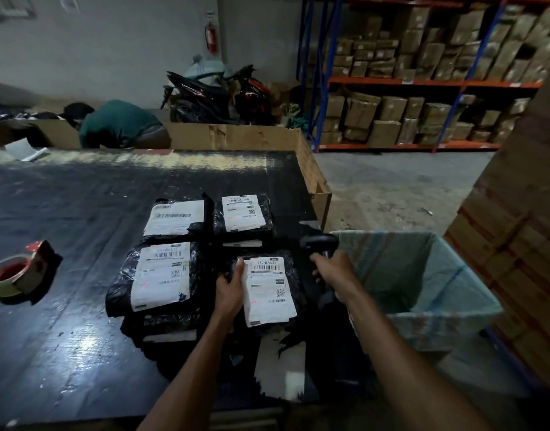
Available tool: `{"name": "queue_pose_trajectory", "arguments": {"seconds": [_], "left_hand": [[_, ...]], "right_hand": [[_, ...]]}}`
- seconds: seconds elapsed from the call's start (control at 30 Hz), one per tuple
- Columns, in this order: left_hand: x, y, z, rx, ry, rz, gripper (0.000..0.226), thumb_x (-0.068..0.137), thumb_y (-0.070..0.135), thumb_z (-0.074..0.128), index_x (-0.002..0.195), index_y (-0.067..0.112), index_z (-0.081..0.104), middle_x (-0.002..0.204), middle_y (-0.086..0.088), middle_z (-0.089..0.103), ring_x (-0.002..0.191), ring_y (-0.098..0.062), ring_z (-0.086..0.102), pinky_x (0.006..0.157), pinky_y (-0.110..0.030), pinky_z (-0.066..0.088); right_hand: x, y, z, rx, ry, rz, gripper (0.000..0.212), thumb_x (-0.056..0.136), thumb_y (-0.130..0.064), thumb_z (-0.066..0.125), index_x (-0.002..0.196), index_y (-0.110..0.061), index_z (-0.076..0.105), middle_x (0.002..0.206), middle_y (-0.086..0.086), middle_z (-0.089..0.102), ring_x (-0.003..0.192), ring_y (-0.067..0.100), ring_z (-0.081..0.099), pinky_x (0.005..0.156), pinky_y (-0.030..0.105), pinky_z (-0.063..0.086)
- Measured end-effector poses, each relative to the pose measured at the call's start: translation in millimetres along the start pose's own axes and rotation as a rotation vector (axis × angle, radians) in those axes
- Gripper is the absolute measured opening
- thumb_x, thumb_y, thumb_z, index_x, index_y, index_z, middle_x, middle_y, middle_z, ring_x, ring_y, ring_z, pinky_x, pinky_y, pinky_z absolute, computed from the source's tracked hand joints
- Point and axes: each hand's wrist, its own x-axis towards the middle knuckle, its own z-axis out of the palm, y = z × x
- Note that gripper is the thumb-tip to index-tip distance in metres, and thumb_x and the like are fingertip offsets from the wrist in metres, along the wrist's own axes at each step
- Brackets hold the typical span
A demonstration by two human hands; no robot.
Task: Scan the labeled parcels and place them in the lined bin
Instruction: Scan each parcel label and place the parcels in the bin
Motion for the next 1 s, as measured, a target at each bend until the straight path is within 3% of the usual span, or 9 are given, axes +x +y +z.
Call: {"name": "queue_pose_trajectory", "arguments": {"seconds": [0.1,0.17,0.23,0.37,0.43,0.53,0.77,0.9,1.0], "left_hand": [[-2,5,0,0.047,0.027,-0.045,0.069,0.094,0.061,0.053,0.111,-0.004,0.069,0.111,-0.014,0.071,0.108,-0.027,0.067,0.085,-0.033,0.048],[-6,9,-1,0.062,0.053,-0.059,0.068,0.095,0.058,0.052,0.111,-0.006,0.066,0.116,-0.013,0.067,0.114,-0.023,0.062,0.087,-0.031,0.043],[-4,6,1,0.074,0.058,-0.066,0.072,0.095,0.060,0.052,0.111,-0.008,0.067,0.115,-0.019,0.069,0.113,-0.027,0.064,0.086,-0.032,0.044],[-3,5,0,0.075,0.022,-0.064,0.062,0.098,0.055,0.051,0.088,-0.004,0.070,0.081,-0.012,0.069,0.084,-0.023,0.066,0.065,-0.029,0.047],[-1,4,0,0.068,0.016,-0.077,0.058,0.099,0.051,0.052,0.095,-0.004,0.069,0.089,-0.011,0.069,0.094,-0.026,0.067,0.069,-0.028,0.048],[-7,10,1,0.051,0.045,-0.068,0.049,0.102,0.039,0.052,0.108,-0.008,0.066,0.104,-0.011,0.069,0.103,-0.024,0.063,0.062,-0.021,0.047],[26,-28,-4,0.044,-0.001,-0.103,0.122,0.067,0.091,0.052,0.134,-0.011,0.052,0.128,-0.024,0.065,0.114,-0.035,0.065,0.100,-0.045,0.053],[-4,6,-4,0.103,-0.030,-0.052,0.064,0.098,0.055,0.050,0.104,-0.005,0.070,0.095,-0.013,0.072,0.089,-0.024,0.069,0.078,-0.030,0.047],[-8,10,-3,0.096,-0.057,-0.051,0.061,0.100,0.051,0.049,0.099,-0.005,0.074,0.087,-0.011,0.073,0.084,-0.023,0.071,0.064,-0.026,0.049]], "right_hand": [[-27,-36,-9,-0.189,-0.377,-0.001,0.031,0.097,-0.027,0.063,0.107,0.002,0.064,0.080,0.015,0.069,0.059,0.019,0.064,0.048,0.025,0.053],[-42,-49,-1,-0.247,-0.476,-0.016,0.036,0.100,-0.031,0.058,0.103,0.005,0.062,0.071,0.017,0.066,0.056,0.025,0.063,0.052,0.031,0.055],[-53,-58,6,-0.204,-0.474,0.002,0.035,0.099,-0.033,0.054,0.099,0.002,0.058,0.068,0.019,0.063,0.052,0.028,0.063,0.053,0.037,0.054],[-67,-85,-4,-0.282,-0.428,-0.093,0.033,0.099,-0.036,0.054,0.105,-0.004,0.057,0.101,0.027,0.068,0.060,0.026,0.074,0.076,0.048,0.059],[-74,-97,-14,-0.297,-0.423,-0.128,0.041,0.100,-0.038,0.054,0.119,-0.002,0.058,0.109,0.025,0.067,0.064,0.026,0.075,0.084,0.047,0.058],[-90,-113,-29,-0.325,-0.429,-0.171,0.045,0.102,-0.039,0.050,0.128,-0.002,0.054,0.115,0.021,0.064,0.052,0.017,0.071,0.065,0.033,0.057],[-93,-115,-32,-0.233,-0.407,-0.186,0.036,0.101,-0.037,0.053,0.109,-0.003,0.060,0.105,0.020,0.064,0.051,0.022,0.071,0.053,0.033,0.056],[-85,-104,-25,-0.279,-0.417,-0.178,0.039,0.099,-0.039,0.053,0.103,-0.002,0.063,0.111,0.028,0.065,0.061,0.032,0.075,0.076,0.052,0.058],[-81,-96,-19,-0.277,-0.421,-0.176,0.035,0.097,-0.039,0.052,0.095,-0.006,0.063,0.101,0.029,0.068,0.065,0.037,0.076,0.072,0.054,0.055]]}}
